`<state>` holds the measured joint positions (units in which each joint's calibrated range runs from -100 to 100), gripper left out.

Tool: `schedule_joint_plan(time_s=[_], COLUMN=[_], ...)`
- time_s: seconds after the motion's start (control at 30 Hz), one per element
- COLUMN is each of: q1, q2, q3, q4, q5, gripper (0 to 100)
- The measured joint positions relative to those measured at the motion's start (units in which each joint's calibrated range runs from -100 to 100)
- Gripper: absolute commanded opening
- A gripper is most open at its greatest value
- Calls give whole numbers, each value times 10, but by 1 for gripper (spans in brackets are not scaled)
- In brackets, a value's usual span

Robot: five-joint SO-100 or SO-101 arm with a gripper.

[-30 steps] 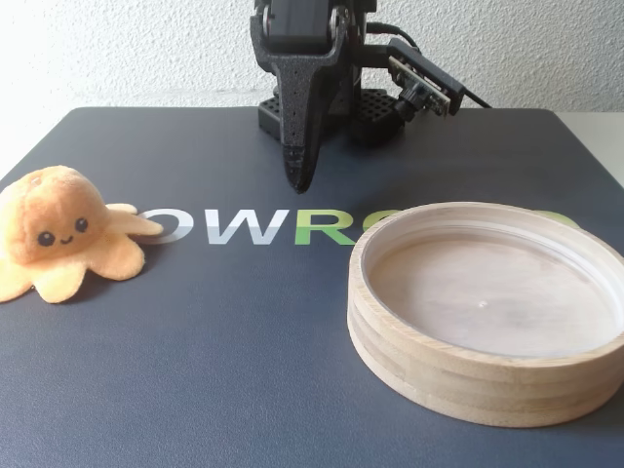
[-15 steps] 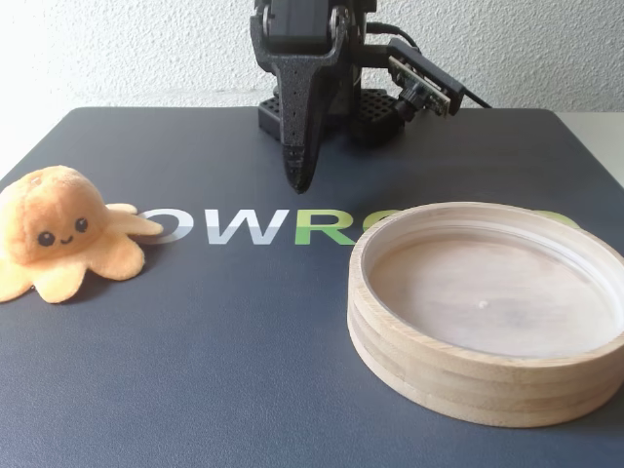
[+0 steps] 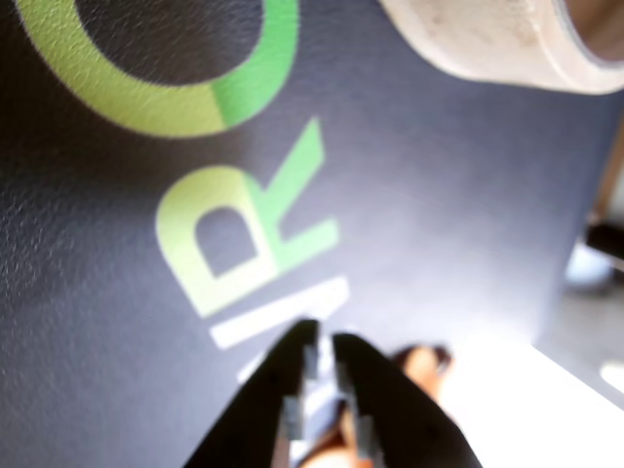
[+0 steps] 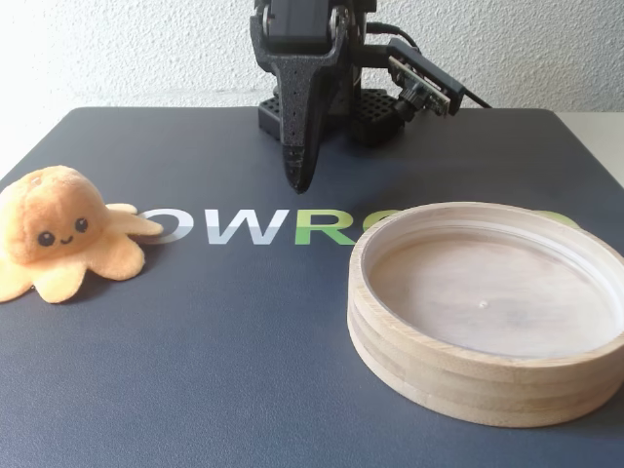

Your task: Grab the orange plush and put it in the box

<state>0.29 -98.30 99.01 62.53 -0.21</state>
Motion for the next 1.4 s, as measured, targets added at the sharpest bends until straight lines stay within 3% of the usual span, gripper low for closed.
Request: schedule_joint_plan(time_s=[0.8,1.0,1.2,1.4], q1=[-18,-43,-44,-41], q2=[0,20,234,582], q3=[0,-84,-217,-480], q4=[-5,-9,-61,-45], q5=[0,-11,-26,-32], gripper=[2,2,2,2])
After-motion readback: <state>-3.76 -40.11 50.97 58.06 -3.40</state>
